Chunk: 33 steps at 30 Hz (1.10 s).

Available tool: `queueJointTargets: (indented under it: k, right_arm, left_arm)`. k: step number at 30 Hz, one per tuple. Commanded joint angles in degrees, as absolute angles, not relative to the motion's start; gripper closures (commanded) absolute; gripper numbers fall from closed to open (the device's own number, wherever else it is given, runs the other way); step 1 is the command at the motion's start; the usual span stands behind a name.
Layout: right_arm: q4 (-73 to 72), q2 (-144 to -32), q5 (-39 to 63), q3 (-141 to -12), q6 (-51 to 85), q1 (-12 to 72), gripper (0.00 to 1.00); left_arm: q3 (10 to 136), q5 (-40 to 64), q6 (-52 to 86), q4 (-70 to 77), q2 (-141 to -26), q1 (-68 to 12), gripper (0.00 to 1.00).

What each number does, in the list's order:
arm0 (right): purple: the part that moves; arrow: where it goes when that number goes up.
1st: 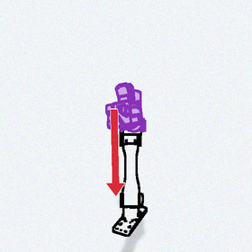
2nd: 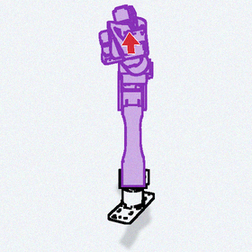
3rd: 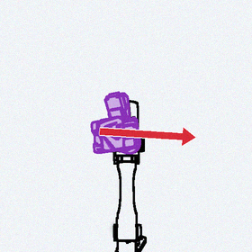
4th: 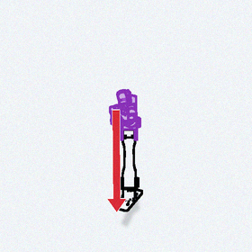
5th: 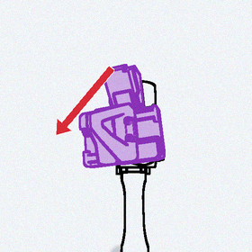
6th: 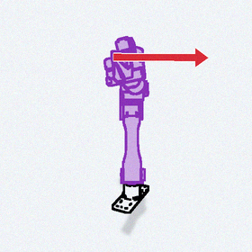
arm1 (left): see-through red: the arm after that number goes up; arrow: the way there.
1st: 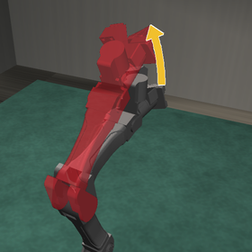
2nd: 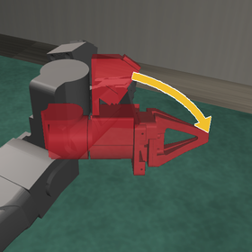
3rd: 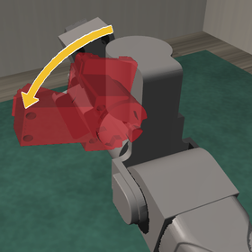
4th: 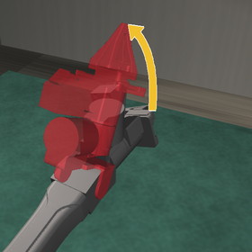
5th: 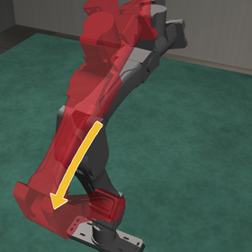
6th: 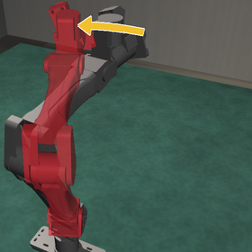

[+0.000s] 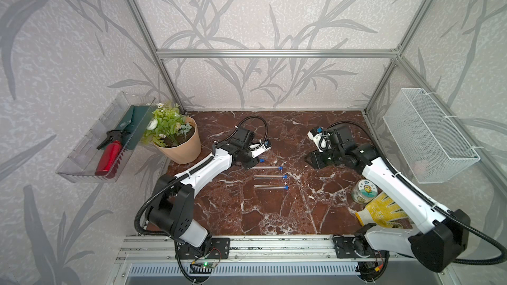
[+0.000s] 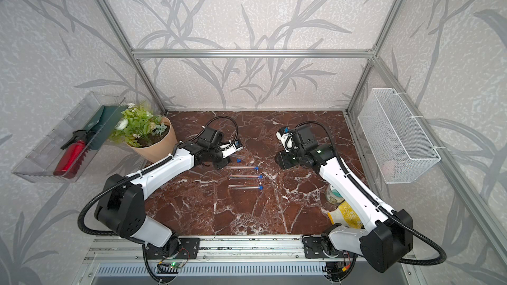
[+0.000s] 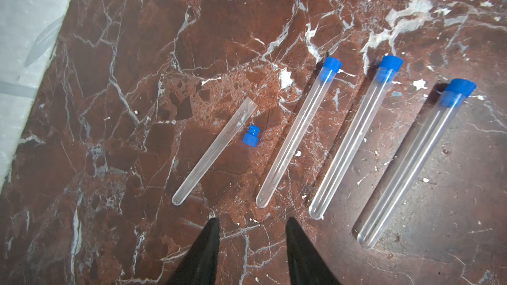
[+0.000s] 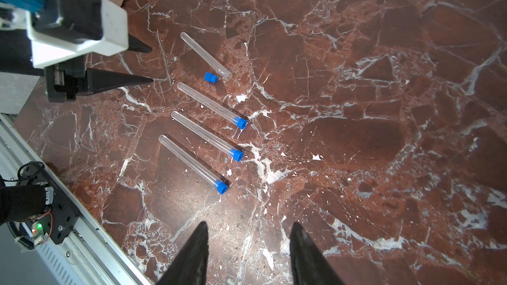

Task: Insert stoppers into test tubes
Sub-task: Pick up the test tube at the center of the board.

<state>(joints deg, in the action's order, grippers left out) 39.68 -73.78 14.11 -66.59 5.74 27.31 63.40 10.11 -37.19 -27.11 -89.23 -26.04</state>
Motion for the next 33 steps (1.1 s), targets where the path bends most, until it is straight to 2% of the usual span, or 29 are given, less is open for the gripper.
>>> queueJointTargets:
  k: [1, 8, 12, 17, 33]
  right_arm:
    - [38.3, -75.5, 15.5, -68.6, 3.3, 27.9, 0.52]
    - [37.4, -78.9, 16.8, -69.5, 1.5, 28.2, 0.52]
    - [37.8, -80.8, 17.8, -70.6, 0.7, 28.4, 0.52]
    - [38.7, -82.5, 18.6, -71.8, 0.0, 28.4, 0.52]
    - [40.5, -84.9, 18.6, -72.7, 0.2, 28.4, 0.52]
  left_arm:
    - [65.3, 9.2, -37.3, -26.1, -90.1, -25.0, 0.57]
    - [73.1, 11.6, -44.9, -32.8, -97.5, -21.4, 0.59]
    - [77.6, 17.5, -56.1, -39.2, -101.6, -19.7, 0.58]
    - [83.6, 19.1, -66.8, -43.4, -107.5, -18.3, 0.57]
    - [94.5, 19.6, -71.4, -45.3, -121.7, -17.1, 0.55]
